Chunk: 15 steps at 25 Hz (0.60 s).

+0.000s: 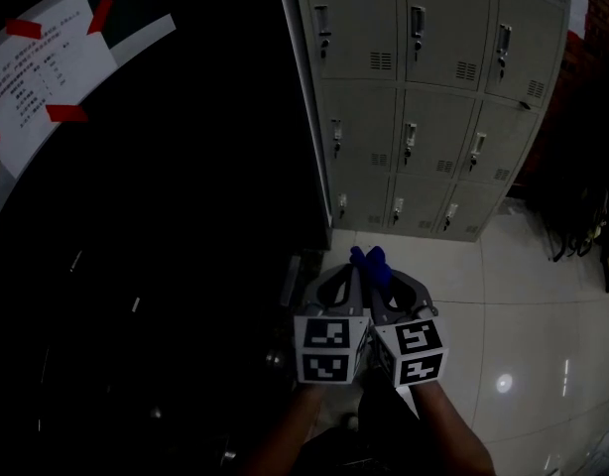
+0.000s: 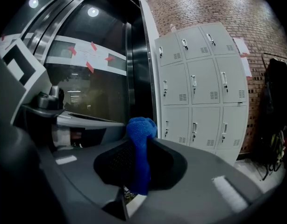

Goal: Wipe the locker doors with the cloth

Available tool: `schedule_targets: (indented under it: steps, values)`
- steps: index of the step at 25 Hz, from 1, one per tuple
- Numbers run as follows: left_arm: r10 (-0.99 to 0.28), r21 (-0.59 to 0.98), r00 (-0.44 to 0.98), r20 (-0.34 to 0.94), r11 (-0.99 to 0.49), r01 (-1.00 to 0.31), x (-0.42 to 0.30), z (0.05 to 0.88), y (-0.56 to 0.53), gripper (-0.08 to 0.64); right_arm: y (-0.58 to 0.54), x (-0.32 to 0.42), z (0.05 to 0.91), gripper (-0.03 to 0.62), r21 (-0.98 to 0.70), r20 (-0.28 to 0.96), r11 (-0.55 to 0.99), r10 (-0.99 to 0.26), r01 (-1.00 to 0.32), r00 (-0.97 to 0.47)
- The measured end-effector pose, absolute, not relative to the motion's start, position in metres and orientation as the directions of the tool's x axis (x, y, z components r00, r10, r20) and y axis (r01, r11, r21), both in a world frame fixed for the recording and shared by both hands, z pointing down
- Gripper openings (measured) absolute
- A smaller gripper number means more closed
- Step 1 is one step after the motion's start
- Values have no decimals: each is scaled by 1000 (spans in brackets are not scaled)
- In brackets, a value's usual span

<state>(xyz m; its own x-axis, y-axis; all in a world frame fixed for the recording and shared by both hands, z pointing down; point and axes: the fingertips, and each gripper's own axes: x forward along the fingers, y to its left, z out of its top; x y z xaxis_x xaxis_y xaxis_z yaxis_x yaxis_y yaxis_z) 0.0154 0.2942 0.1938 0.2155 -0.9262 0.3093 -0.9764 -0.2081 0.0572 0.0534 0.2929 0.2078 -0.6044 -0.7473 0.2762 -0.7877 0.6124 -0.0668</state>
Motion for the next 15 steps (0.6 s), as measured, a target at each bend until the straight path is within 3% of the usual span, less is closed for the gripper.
schedule_targets:
  steps: [15]
  values:
    - [-932, 33, 147, 332, -144, -989, -4, 202, 106, 3, 96, 33, 204, 55, -81, 267, 661, -707, -746, -655]
